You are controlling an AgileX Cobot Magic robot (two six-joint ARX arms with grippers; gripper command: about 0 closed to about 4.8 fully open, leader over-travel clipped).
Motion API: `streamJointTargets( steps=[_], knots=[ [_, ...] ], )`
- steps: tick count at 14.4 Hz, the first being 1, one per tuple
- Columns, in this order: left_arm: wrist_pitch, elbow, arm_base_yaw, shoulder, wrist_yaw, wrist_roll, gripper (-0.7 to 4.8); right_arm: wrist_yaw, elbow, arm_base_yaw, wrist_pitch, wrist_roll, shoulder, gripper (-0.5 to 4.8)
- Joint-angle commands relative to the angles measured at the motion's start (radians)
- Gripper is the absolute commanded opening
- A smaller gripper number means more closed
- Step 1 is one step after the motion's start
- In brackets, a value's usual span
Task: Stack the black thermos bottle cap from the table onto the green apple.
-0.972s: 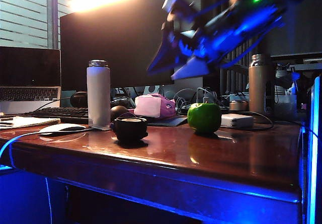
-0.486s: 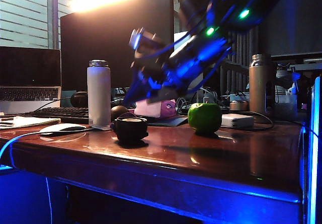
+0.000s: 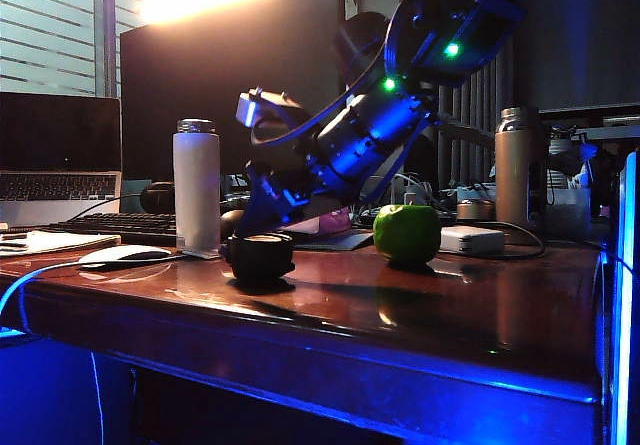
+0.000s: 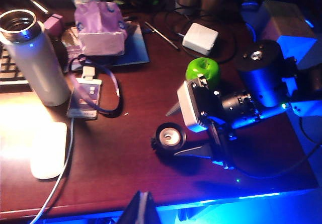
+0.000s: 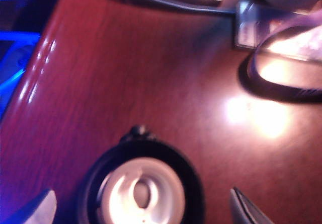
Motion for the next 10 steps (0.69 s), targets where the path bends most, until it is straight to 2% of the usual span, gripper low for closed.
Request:
streamJointTargets(
  steps=[1, 10],
  knots=[
    [0.007, 0.003, 0.0, -0.002, 0.006, 0.008, -0.04, 0.003, 0.014, 0.003, -0.003, -0.009, 0.014, 4.79],
    [0.007, 0.003, 0.0, -0.002, 0.006, 0.008, -0.03, 0.021, 0.064, 0.019, -0.023, -0.009, 0.079, 4.79]
  ],
)
